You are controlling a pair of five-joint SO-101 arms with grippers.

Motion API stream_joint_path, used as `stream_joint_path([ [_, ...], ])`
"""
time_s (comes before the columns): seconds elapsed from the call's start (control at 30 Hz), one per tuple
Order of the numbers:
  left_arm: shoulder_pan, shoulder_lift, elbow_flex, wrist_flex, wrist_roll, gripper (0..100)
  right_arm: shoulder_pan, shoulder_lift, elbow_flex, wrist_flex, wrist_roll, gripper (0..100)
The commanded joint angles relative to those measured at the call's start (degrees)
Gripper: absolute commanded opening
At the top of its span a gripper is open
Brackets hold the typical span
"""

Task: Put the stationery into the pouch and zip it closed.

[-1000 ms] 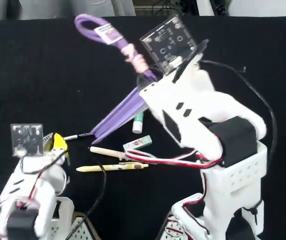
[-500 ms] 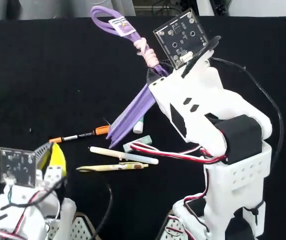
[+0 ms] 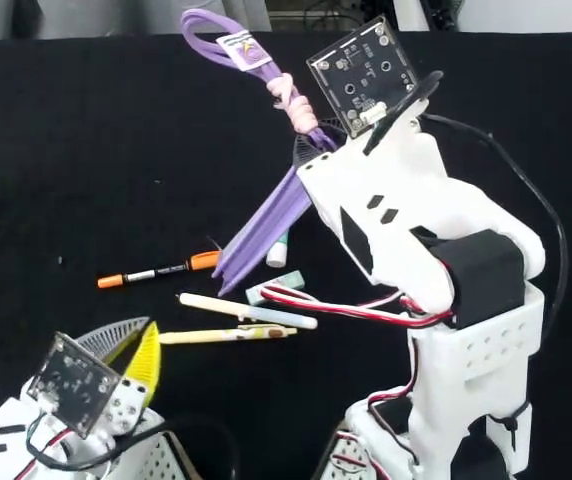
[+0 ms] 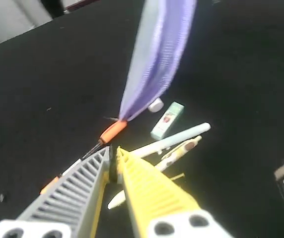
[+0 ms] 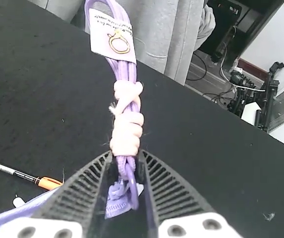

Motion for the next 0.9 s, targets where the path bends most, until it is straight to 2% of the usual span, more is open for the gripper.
stream_joint_path([
  [0.0, 7.52, 0.70, 4.09, -6.59, -0.97, 3, 1.05, -1.54, -0.22, -1.41, -0.26, 1.1],
  [0.1, 13.14, 0.70, 12.00, -14.68, -0.97, 3, 0.97, -1.54, -0.22, -1.49, -0.26, 1.1],
  [0.23, 16.66, 0.70, 22.02, -25.85, -1.05, 3, 0.97, -1.54, -0.22, -1.23, -0.26, 1.1],
  [0.53, 16.31, 0.70, 34.86, -48.70, -1.14, 3, 0.79, -1.98, 2.59, -0.97, -0.26, 1.1],
  [0.73, 3.82, 0.70, 49.27, -73.05, -1.05, 3, 0.79, -1.98, 3.03, 4.04, 0.18, 1.1],
  [0.87, -3.12, 0.79, 54.64, -83.96, -0.97, 3, 0.70, -1.98, 2.95, 6.51, 0.26, 1.1],
])
